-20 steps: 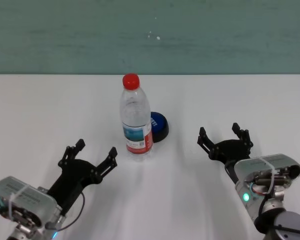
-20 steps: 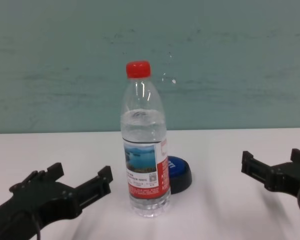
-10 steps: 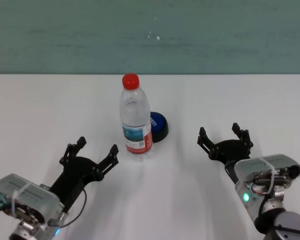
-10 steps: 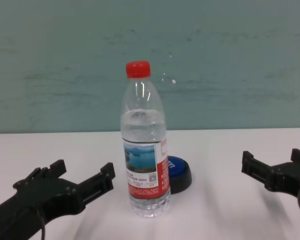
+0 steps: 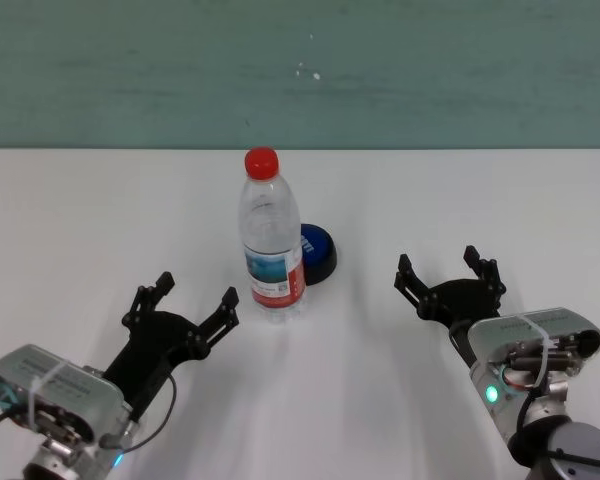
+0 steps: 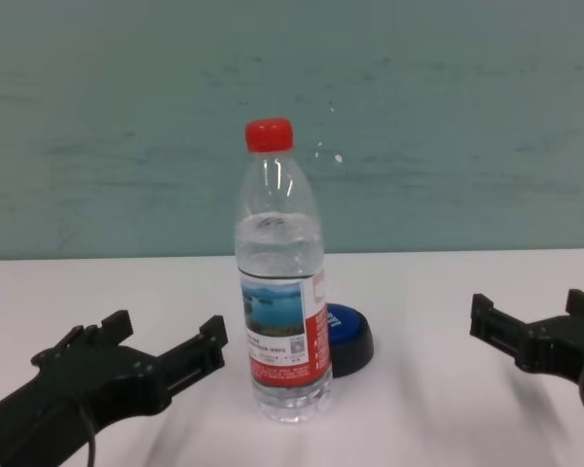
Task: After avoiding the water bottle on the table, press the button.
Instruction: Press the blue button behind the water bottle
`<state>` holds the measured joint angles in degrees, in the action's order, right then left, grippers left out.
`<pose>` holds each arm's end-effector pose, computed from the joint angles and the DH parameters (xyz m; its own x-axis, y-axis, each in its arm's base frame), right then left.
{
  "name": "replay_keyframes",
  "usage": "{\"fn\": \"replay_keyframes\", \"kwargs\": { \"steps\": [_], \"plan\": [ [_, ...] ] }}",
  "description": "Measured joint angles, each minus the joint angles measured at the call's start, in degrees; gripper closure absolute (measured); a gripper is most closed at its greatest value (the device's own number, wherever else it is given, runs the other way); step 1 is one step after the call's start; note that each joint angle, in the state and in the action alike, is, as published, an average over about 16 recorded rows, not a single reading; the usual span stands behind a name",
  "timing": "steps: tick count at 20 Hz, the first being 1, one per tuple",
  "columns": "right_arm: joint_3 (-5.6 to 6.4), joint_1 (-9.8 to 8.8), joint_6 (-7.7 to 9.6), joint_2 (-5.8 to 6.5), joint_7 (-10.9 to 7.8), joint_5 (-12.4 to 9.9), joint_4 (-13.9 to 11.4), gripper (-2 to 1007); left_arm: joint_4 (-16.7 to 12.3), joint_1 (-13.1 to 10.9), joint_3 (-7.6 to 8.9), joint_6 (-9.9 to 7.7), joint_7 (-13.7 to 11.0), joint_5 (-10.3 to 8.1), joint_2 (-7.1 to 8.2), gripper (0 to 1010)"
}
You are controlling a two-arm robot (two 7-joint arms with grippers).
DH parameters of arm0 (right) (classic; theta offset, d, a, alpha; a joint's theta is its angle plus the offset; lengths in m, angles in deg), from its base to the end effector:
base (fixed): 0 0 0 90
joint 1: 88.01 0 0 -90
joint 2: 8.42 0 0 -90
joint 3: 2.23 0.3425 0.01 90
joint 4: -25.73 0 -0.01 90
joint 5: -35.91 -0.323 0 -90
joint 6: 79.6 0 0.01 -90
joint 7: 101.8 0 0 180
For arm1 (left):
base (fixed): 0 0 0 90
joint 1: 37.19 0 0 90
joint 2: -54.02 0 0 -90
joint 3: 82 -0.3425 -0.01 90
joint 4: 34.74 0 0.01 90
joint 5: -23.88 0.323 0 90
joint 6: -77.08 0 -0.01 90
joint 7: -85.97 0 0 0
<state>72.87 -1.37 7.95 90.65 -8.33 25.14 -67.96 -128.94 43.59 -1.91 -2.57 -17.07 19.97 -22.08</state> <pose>0.3109 0.0349 -0.3592 0.2028 -0.9779 -0.0509 0.9792 0.2028 0.0062 0.2801 0.0213 -0.3807 0.4167 0.8971 0.1472 -0.9057 0.4236 -0.0178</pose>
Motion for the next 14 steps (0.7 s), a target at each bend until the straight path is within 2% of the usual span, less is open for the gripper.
{"fn": "replay_keyframes", "kwargs": {
  "steps": [14],
  "plan": [
    [0.0,0.0,0.0,0.0,0.0,0.0,0.0,1,0.6,0.9,-0.31,0.04,0.2,0.32,-0.55,0]
  ]
}}
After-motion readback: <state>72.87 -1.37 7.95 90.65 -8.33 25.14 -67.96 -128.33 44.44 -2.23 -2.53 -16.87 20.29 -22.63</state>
